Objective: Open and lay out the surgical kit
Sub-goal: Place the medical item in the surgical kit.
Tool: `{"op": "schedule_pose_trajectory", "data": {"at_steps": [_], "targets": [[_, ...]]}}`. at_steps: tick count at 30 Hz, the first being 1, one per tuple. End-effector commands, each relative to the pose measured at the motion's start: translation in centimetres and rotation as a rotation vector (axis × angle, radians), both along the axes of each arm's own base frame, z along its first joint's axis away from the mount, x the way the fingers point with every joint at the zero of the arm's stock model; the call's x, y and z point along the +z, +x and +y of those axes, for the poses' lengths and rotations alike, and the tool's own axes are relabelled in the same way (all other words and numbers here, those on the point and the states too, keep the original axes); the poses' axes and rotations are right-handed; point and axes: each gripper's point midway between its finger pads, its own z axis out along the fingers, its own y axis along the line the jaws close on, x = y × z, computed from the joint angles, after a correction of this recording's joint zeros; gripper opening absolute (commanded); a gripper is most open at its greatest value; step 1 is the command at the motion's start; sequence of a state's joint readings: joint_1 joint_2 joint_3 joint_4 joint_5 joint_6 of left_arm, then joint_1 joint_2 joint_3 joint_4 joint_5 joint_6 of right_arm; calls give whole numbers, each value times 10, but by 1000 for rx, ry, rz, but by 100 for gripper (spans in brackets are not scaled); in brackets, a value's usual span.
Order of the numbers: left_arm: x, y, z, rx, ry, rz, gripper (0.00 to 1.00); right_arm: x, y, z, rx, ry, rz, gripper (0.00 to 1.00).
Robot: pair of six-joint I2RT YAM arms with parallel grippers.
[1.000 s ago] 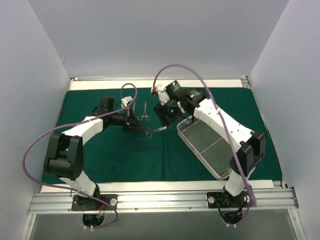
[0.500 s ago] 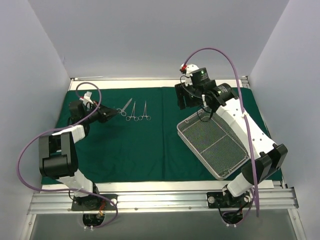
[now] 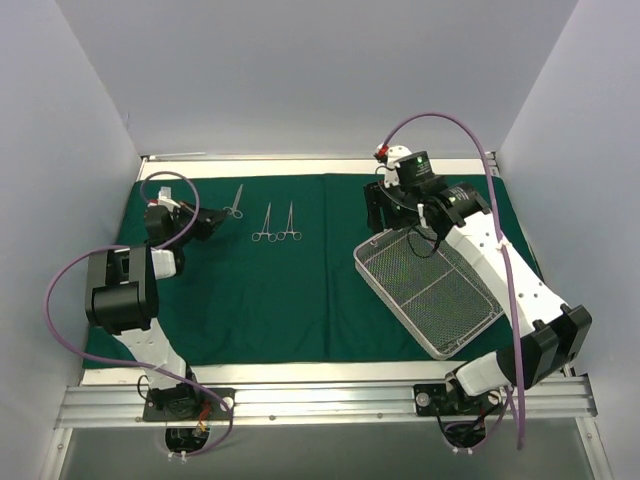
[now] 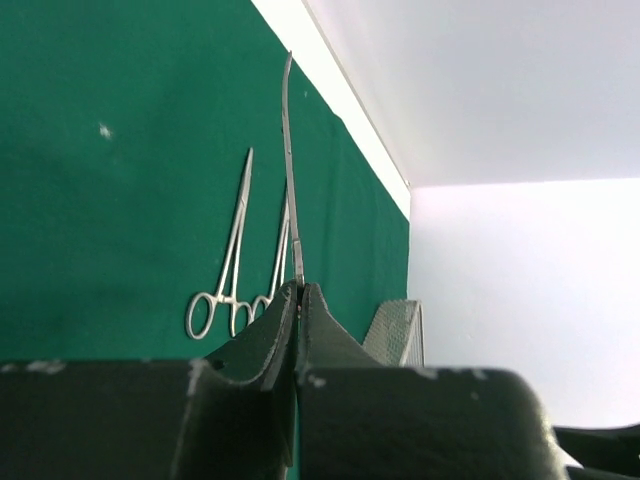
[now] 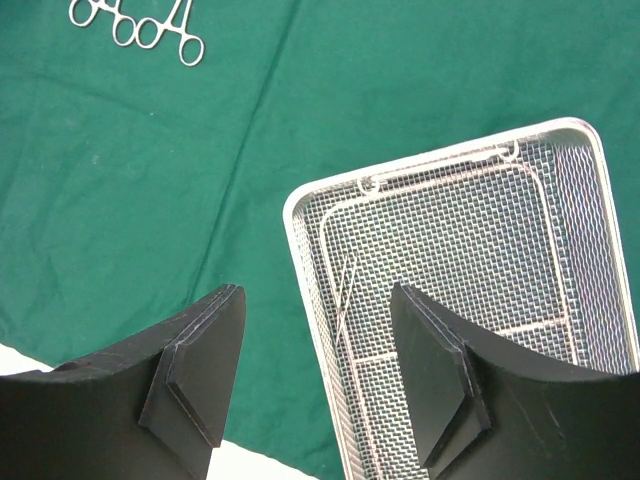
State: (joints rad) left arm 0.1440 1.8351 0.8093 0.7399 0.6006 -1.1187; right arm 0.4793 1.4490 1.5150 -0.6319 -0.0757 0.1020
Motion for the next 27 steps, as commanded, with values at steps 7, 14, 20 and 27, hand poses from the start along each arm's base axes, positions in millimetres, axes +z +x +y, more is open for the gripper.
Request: {"op": "schedule_pose_trajectory", "data": {"at_steps": [7,14,20,27], "targets": [[-13,-2,6,83,37,-21,2,9,-9,-6,-18,41,-22,61],[-34,-11,0,86,13,23,2,6,-10,-5,-11,46,-13,61],[-53,-19,0,103,11,72,2,5,-10,-5,-9,43,-7,61],[-68,-19,-12,80,-1,108,2,3,-11,-4,-6,44,-3,61]]}}
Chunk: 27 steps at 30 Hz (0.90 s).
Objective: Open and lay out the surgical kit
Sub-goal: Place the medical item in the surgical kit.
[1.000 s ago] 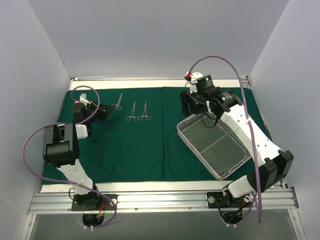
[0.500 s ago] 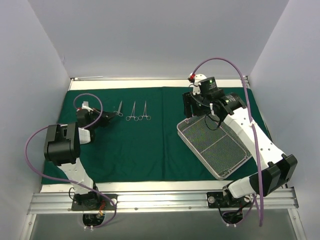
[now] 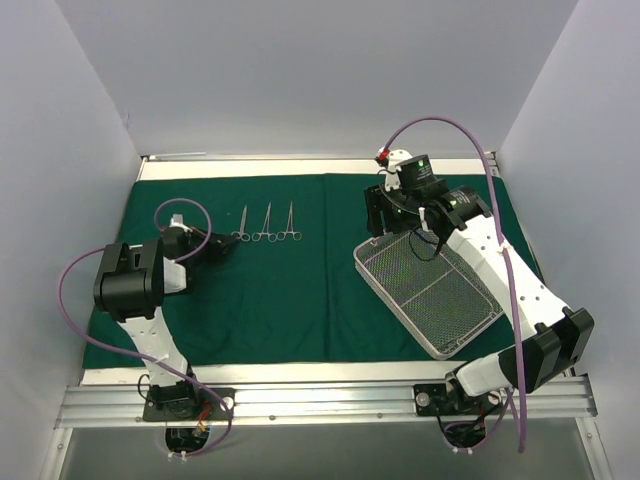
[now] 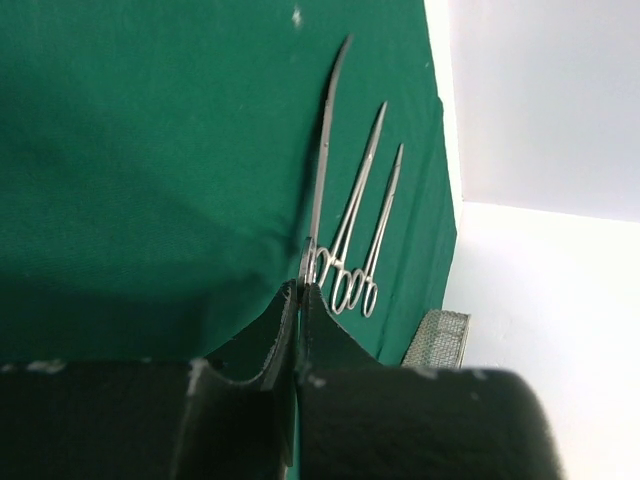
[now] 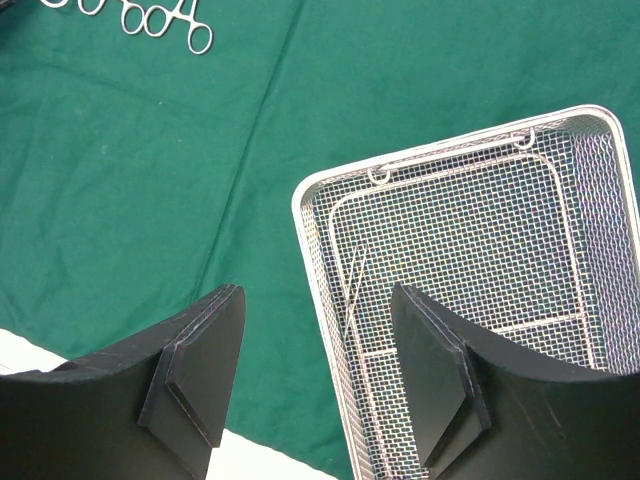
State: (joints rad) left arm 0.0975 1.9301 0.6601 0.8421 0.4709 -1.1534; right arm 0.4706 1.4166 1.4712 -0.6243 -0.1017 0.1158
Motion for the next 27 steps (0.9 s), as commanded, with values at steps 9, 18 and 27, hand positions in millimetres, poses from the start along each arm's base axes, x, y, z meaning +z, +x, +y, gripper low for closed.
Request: {"op": "schedule_pose_trajectory", "data": {"at_steps": [9,18,27], "targets": [[-9,-3,-2,17,9,25,14,4,-2,-2,-6,16,-12,61],[-11,-3,6,39,19,44,12,1,-1,0,-3,21,-5,61],[-12,2,6,47,5,55,27,0,2,2,2,25,-3,61]]}}
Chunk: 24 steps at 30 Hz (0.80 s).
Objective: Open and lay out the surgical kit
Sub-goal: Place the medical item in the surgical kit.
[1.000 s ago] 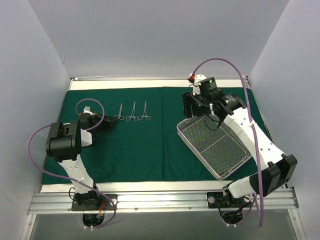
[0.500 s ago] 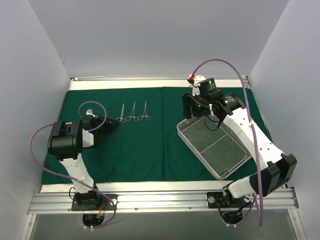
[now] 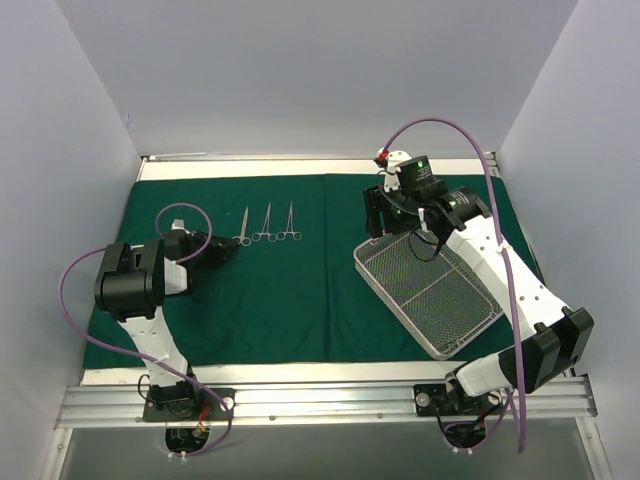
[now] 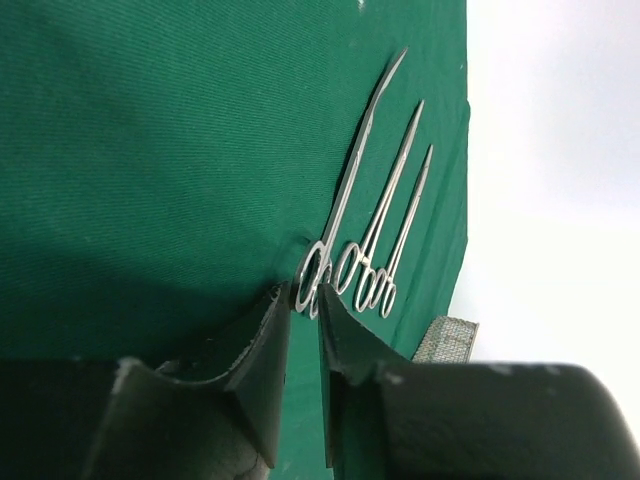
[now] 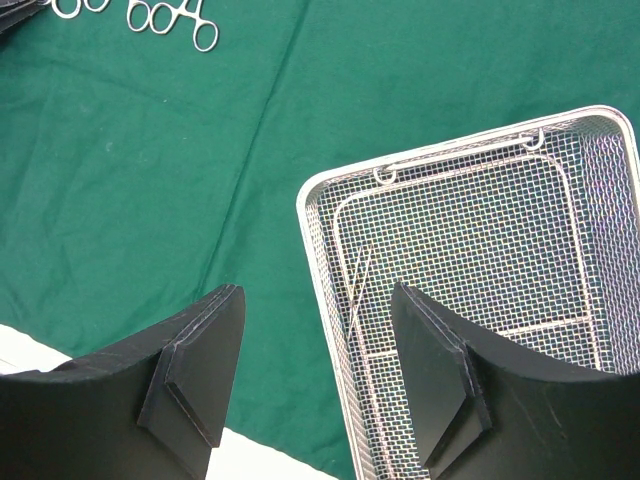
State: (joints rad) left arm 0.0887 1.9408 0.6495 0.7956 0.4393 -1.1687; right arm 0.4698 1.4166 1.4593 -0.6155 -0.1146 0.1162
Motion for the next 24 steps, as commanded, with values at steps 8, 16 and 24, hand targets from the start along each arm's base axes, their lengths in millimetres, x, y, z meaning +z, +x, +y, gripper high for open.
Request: {"op": "schedule_pose_trajectory", "data": {"at_steps": [8,16,24], "targets": [[7,19,5,13,-6,-24,27,0,2,1,-2,19,-2,61],[1,12,2,4,-21,1,32,-1,3,3,-1,23,1,61],[6,-3,4,6,-1,51,74,-6,3,4,-4,32,9,61]]}}
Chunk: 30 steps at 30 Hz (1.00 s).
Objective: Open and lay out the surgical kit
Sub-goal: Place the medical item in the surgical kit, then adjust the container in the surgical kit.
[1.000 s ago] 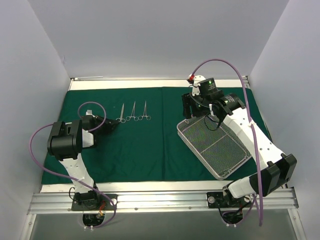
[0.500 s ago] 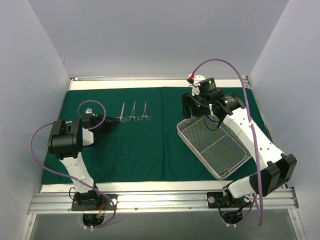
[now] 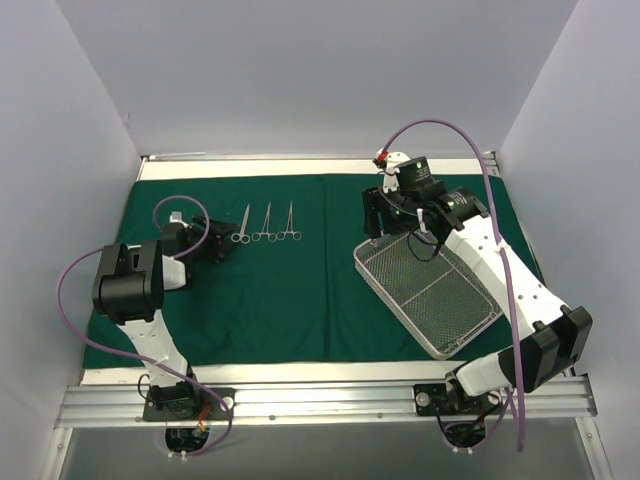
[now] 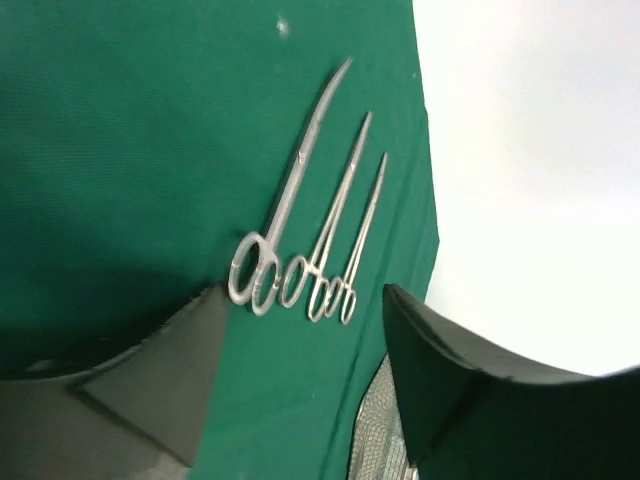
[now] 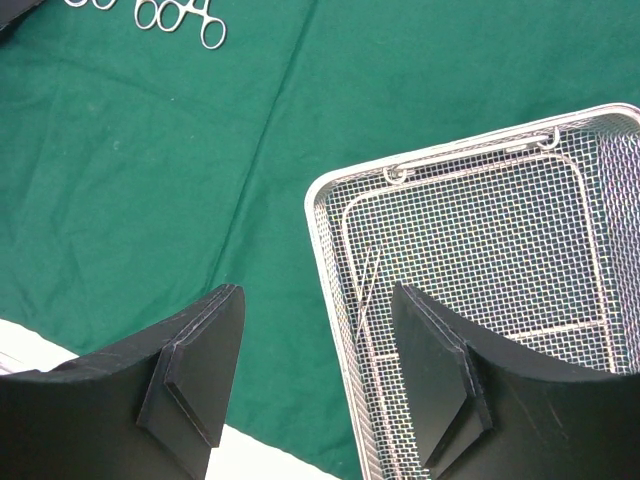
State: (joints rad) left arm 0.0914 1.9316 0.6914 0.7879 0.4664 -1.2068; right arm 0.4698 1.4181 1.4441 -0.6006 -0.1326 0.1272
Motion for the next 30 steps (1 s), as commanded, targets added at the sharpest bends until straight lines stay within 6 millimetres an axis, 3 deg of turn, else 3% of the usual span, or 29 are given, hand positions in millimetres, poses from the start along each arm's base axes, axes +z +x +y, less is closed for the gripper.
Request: {"op": "schedule_pose_trajectory", "data": {"at_steps": [1,10,12,14,15,16,18,19,20,21,23,27,29,30], "targets": [[-14,-17,7,15,43,95,75,-1,4,0,-10,15,-4,61],[17,-38,4,-37,96,129,74,-4,14,-8,-83,57,4,61],[29,-47,1,-94,138,147,73,-16,19,-15,-138,74,40,61],[29,-58,-2,-179,222,171,72,-29,28,-38,-283,107,95,60],[31,-68,-5,-218,250,229,72,-46,27,-49,-345,111,142,60],[33,-70,-6,-248,280,225,71,-54,31,-72,-470,150,179,59],[39,-81,-10,-351,354,200,71,-74,26,-97,-587,171,243,58],[50,-77,-10,-376,380,174,71,-93,14,-111,-648,172,293,57],[54,-79,-10,-427,427,153,71,-102,11,-138,-756,195,321,56],[56,-88,-9,-457,439,179,70,-110,3,-148,-801,197,348,56],[73,-85,-9,-503,504,121,69,-129,-19,-184,-937,216,400,53],[100,-90,-10,-547,609,52,69,-154,-61,-224,-1088,199,451,47],[110,-84,-7,-542,661,30,69,-163,-77,-232,-1109,194,462,44],[112,-85,-15,-578,688,13,69,-166,-82,-238,-1126,192,466,43]]}}
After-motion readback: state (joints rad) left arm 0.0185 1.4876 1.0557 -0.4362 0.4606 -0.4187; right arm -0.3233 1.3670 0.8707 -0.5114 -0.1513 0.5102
